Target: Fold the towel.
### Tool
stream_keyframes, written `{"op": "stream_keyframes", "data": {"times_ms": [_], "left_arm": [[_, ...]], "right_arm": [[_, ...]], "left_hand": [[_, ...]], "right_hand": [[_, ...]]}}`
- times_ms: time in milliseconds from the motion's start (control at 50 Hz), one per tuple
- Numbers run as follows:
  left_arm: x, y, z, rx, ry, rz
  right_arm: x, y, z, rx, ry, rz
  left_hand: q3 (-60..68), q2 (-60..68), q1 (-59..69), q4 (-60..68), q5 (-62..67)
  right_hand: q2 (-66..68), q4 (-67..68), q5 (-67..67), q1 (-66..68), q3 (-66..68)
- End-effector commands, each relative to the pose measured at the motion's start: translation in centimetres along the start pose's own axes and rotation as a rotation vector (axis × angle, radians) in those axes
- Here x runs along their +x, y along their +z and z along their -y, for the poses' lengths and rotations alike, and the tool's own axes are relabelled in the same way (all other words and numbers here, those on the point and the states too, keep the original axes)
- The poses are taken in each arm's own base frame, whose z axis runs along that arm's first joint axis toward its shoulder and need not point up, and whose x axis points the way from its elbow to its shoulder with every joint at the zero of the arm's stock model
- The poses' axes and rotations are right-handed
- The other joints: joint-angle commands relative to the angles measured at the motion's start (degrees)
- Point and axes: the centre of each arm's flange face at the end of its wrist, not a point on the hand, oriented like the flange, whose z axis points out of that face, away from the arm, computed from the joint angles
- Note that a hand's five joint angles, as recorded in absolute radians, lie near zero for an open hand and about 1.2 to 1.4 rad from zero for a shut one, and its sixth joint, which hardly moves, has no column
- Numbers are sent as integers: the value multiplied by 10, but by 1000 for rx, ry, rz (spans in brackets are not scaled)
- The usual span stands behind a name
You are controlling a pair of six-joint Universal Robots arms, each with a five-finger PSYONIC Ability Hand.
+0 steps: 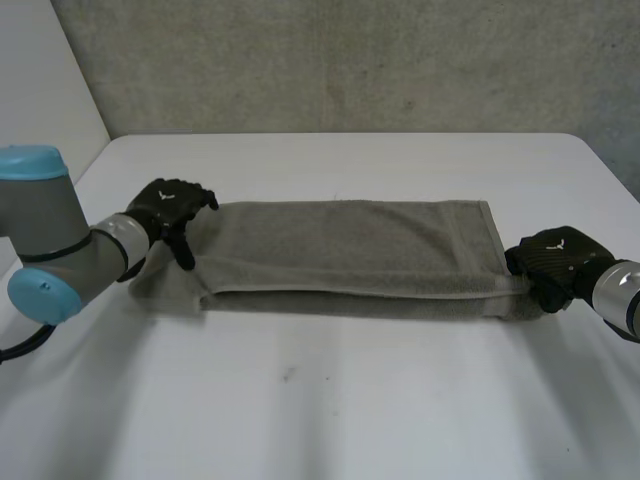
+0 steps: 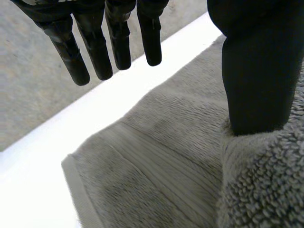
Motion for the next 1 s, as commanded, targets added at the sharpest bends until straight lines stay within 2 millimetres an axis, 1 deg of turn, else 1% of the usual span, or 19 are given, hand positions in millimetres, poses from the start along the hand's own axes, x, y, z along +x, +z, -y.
{"op": "stream_keyframes", "data": {"times_ms": [20, 40, 80, 100, 120, 140, 180, 200, 240, 340, 380, 400, 500, 620, 660, 720, 840, 880, 1000], "left_arm": [[7, -31, 35, 32, 21, 40], [7, -31, 35, 32, 21, 40], [12, -56, 46, 44, 24, 42], [12, -56, 46, 44, 24, 42], [16, -69, 50, 47, 25, 42], [16, -69, 50, 47, 25, 42], [26, -92, 51, 54, 28, 35], [26, -92, 51, 54, 28, 35], [39, -111, 47, 60, 32, 24], [51, -128, 38, 48, 37, 27], [58, -144, 25, 7, 34, 59], [58, -144, 25, 7, 34, 59], [75, -161, 3, -84, 32, 68], [85, -165, -10, -135, 32, 48], [88, -161, -22, -175, 23, 32], [89, -157, -27, -189, 21, 29], [90, -142, -40, -206, 21, 25], [85, -131, -40, -185, 26, 59], [71, -119, -39, -158, 36, 156]], "right_arm": [[0, 1, -2, 5, -4, -10], [0, 1, -2, 6, -3, -13], [0, 1, -2, 7, -1, -14], [0, 1, -2, 7, 5, -14], [0, 1, -2, 7, 5, -14], [-1, 1, -3, 5, 11, -13], [-2, 1, -3, 5, 16, -10], [-2, 0, -3, 4, 19, -7], [-2, 0, -3, 3, 19, -9], [-4, -1, -5, 2, 20, -8], [-4, -1, -5, 2, 20, -8], [-4, -1, -5, 2, 20, -8], [-4, -1, -5, 0, 21, -6], [-5, -1, -6, -3, 23, -5], [-6, -1, -7, -4, 23, -2], [-6, -1, -7, -5, 23, -3], [-7, -1, -8, -7, 18, 1], [-7, -1, -9, -8, 16, 1], [-7, -1, -10, -10, 13, 3]], "left_hand": [[-13, -13, -16, -13, -10], [-13, -13, -16, -13, -10], [-22, -21, -24, -21, -19], [-22, -21, -24, -21, -19], [-25, -25, -27, -25, -22], [-25, -25, -27, -25, -22], [-25, -25, -27, -25, -22], [-25, -25, -27, -25, -22], [-23, -23, -26, -23, -20], [-18, -18, -21, -18, -15], [3, 4, 1, 4, 6], [3, 4, 1, 4, 7], [148, 148, 145, 148, 151], [168, 169, 166, 169, 171], [158, 159, 156, 159, 161], [148, 149, 146, 149, 151], [22, 22, 20, 22, 25], [15, 16, 13, 16, 18], [14, 14, 11, 14, 17]], "right_hand": [[45, 36, 31, 44, 30], [45, 36, 31, 44, 30], [45, 36, 31, 44, 30], [45, 36, 31, 44, 30], [45, 36, 31, 44, 30], [45, 36, 31, 44, 30], [45, 36, 31, 44, 30], [45, 36, 31, 44, 30], [45, 36, 31, 44, 30], [45, 36, 31, 44, 30], [45, 36, 31, 44, 30], [45, 36, 31, 44, 30], [45, 36, 31, 44, 30], [45, 36, 31, 44, 30], [45, 36, 31, 44, 30], [45, 36, 31, 44, 30], [45, 36, 31, 44, 30], [45, 36, 31, 44, 30], [45, 36, 31, 44, 30]]}}
